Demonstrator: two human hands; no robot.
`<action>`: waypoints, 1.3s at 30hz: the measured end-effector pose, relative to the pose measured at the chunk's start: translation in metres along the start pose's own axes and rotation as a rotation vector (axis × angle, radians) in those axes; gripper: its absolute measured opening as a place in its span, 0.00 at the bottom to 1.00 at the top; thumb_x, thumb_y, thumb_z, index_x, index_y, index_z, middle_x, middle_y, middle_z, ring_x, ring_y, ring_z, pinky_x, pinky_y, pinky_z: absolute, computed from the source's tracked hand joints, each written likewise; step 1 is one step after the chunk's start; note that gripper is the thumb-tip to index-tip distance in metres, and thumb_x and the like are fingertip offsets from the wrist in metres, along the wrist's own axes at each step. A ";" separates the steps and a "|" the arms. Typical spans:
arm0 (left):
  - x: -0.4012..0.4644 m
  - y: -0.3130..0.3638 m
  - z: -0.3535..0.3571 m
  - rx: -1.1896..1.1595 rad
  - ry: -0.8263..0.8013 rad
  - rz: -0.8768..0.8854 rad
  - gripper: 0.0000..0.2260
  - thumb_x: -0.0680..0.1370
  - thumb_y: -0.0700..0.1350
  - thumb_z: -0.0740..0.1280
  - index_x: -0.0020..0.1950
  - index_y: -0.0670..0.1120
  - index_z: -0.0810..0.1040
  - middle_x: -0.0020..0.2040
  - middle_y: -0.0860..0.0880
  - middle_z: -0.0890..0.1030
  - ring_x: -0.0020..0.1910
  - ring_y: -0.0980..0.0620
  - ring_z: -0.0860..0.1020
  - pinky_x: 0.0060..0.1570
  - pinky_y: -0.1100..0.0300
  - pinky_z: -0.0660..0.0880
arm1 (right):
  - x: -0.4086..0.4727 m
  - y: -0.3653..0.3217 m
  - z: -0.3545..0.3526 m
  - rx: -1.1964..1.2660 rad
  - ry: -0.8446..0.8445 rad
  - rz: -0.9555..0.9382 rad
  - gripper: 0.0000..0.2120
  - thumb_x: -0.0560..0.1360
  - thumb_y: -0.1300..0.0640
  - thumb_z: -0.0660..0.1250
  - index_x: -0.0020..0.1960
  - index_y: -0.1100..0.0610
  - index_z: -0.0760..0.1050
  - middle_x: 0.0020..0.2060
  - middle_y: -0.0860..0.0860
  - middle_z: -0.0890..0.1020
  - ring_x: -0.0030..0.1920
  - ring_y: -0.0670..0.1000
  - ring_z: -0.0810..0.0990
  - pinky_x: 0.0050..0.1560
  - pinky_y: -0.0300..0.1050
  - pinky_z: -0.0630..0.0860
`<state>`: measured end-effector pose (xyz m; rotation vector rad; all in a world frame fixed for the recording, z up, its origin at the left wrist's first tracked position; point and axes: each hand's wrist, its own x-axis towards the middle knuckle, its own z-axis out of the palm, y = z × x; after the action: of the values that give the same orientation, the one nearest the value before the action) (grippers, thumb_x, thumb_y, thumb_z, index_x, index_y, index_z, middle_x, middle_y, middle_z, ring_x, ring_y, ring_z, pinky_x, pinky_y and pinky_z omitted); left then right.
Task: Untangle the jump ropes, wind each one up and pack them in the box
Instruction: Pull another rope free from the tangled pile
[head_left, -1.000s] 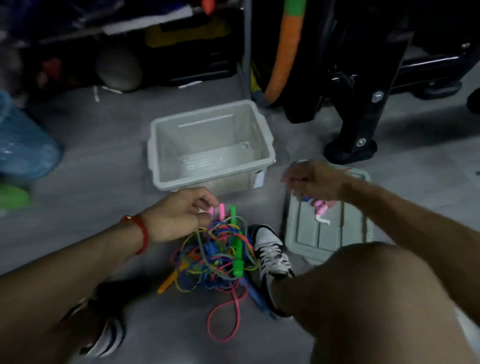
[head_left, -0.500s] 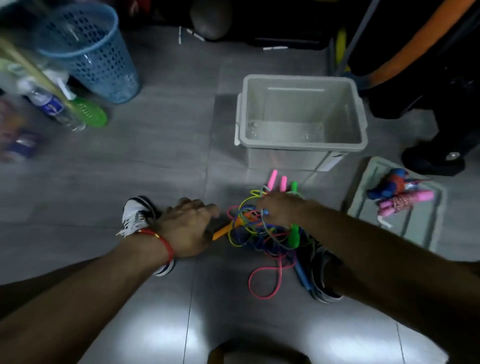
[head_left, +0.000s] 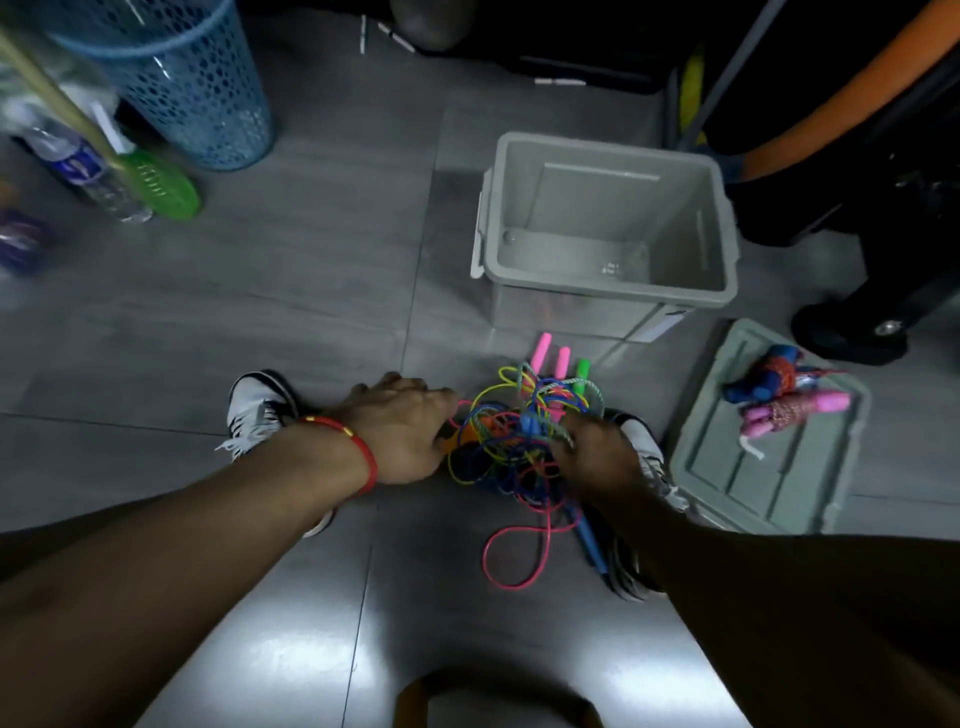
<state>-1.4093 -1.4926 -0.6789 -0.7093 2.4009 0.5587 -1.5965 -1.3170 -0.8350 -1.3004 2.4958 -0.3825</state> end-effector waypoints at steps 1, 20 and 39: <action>0.000 0.008 -0.002 -0.036 -0.004 0.014 0.15 0.79 0.51 0.62 0.66 0.53 0.71 0.64 0.46 0.76 0.66 0.44 0.71 0.62 0.54 0.71 | 0.005 -0.010 -0.023 0.054 -0.012 0.038 0.19 0.75 0.44 0.59 0.55 0.56 0.80 0.45 0.60 0.84 0.48 0.64 0.82 0.48 0.54 0.77; -0.053 0.049 -0.017 -1.133 0.305 0.294 0.07 0.80 0.42 0.68 0.56 0.48 0.74 0.41 0.54 0.78 0.45 0.49 0.78 0.52 0.48 0.77 | -0.010 -0.137 -0.176 1.132 -0.146 0.065 0.07 0.77 0.57 0.70 0.47 0.62 0.78 0.52 0.52 0.83 0.46 0.50 0.80 0.44 0.43 0.74; -0.065 -0.107 0.007 -0.578 0.349 -0.603 0.17 0.63 0.45 0.74 0.49 0.44 0.75 0.51 0.43 0.79 0.48 0.44 0.77 0.45 0.59 0.72 | 0.076 -0.126 -0.185 0.238 -0.137 -0.517 0.19 0.85 0.48 0.58 0.38 0.52 0.72 0.30 0.48 0.76 0.31 0.45 0.75 0.39 0.44 0.72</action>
<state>-1.2974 -1.5484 -0.6680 -1.8255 2.1381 0.9234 -1.6145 -1.4321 -0.6289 -1.7857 1.9093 -0.6549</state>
